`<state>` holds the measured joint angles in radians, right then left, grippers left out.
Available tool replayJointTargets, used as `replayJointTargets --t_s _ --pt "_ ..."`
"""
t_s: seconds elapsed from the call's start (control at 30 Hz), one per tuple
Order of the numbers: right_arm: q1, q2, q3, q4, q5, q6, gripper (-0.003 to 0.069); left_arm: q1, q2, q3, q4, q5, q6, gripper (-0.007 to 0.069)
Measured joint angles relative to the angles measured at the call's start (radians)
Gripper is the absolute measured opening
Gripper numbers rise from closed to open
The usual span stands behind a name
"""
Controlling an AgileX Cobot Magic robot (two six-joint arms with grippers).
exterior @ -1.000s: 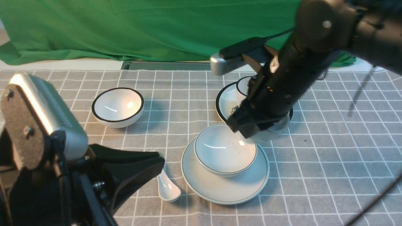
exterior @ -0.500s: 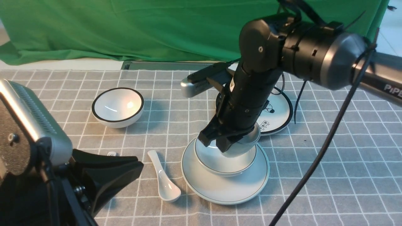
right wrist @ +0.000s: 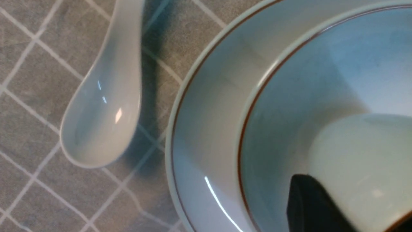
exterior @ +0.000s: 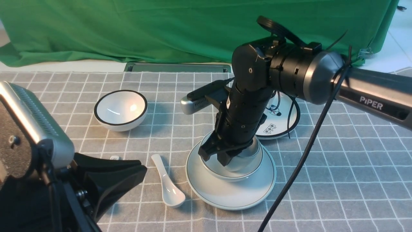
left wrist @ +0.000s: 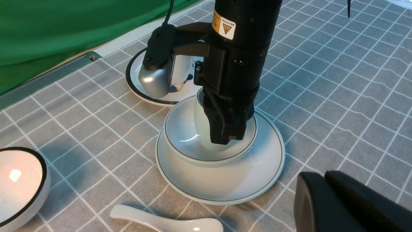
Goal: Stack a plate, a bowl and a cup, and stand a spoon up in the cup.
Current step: Use the right arm to put the blue teacup into the blue rice bowl in the middle, then use the left arm to grab a blue soup spoon
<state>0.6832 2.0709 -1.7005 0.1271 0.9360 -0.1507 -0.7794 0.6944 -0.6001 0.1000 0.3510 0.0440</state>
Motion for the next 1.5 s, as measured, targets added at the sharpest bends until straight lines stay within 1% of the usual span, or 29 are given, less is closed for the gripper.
replayJointTargets --t_s 0.07,0.23,0.3,0.4,0.5,0.53,0.6,0.63,0.67,0.7,0.73,0.83,0.9,0.97,1.1,1.13,1.17,1.23,1.27,1.33,1.47,1.5 --pt "0.000 0.000 -0.001 0.001 -0.012 0.000 0.0181 0.000 0.000 0.000 0.001 0.000 0.000 0.0010" --pt "0.000 0.000 -0.001 0.001 -0.023 0.000 0.0375 0.000 0.000 0.000 0.002 0.000 0.000 0.0010" --pt "0.000 -0.001 -0.009 0.001 -0.007 0.000 0.0416 0.000 0.000 0.000 0.003 0.007 -0.001 0.0010" --pt "0.000 -0.018 -0.039 0.001 0.040 0.000 0.0432 0.000 0.004 0.000 0.003 0.030 -0.032 0.0010" --pt "0.001 -0.073 -0.073 0.000 0.090 -0.001 0.0420 0.000 0.031 -0.003 0.003 0.076 -0.106 0.0010" --pt "0.001 -0.104 -0.082 0.000 0.108 -0.008 0.0398 0.000 0.052 -0.012 0.003 0.103 -0.131 0.0010" --pt "0.001 -0.176 -0.088 -0.002 0.135 -0.025 0.0333 0.000 0.107 -0.043 0.003 0.166 -0.174 0.0011" --pt "0.001 -0.226 -0.089 -0.010 0.164 -0.027 0.0283 0.000 0.145 -0.069 0.003 0.196 -0.191 0.0011" --pt "0.001 -0.233 -0.089 -0.010 0.171 -0.027 0.0274 0.000 0.151 -0.074 0.003 0.206 -0.194 0.0011" --pt "0.001 -0.275 -0.088 -0.028 0.193 -0.028 0.0215 0.000 0.198 -0.106 0.003 0.235 -0.204 0.0011" --pt "0.001 -0.311 -0.084 -0.041 0.194 -0.027 0.0178 0.000 0.230 -0.124 0.003 0.249 -0.208 0.0011" --pt "0.001 -0.442 -0.015 -0.094 0.194 -0.016 0.0112 0.000 0.325 -0.182 0.003 0.271 -0.211 0.0011" --pt "0.001 -0.545 0.057 -0.127 0.195 0.008 0.0101 0.015 0.384 -0.209 -0.009 0.276 -0.211 0.0011" --pt "0.001 -0.651 0.147 -0.159 0.195 0.035 0.0099 0.045 0.436 -0.230 -0.048 0.282 -0.205 0.0011" --pt "0.001 -0.866 0.352 -0.196 0.192 0.106 0.0097 0.176 0.546 -0.264 -0.202 0.305 -0.104 0.0011" --pt "0.001 -0.954 0.440 -0.201 0.190 0.133 0.0095 0.241 0.591 -0.275 -0.273 0.310 -0.053 0.0011" --pt "0.001 -0.976 0.461 -0.201 0.189 0.142 0.0095 0.256 0.602 -0.278 -0.288 0.311 -0.044 0.0011" --pt "0.001 -1.087 0.565 -0.201 0.179 0.175 0.0095 0.322 0.667 -0.300 -0.340 0.321 0.006 0.0011" --pt "0.001 -1.096 0.573 -0.201 0.176 0.179 0.0095 0.322 0.673 -0.302 -0.341 0.321 0.006 0.0011" --pt "0.001 -1.195 0.665 -0.203 0.165 0.209 0.0095 0.355 0.748 -0.337 -0.344 0.343 0.031 0.0011" --pt "0.001 -1.312 0.753 -0.214 0.157 0.221 0.0093 0.356 0.854 -0.431 -0.354 0.403 0.034 0.0011" --pt "0.001 -1.342 0.776 -0.224 0.157 0.222 0.0093 0.356 0.894 -0.478 -0.354 0.435 0.014 0.0011"
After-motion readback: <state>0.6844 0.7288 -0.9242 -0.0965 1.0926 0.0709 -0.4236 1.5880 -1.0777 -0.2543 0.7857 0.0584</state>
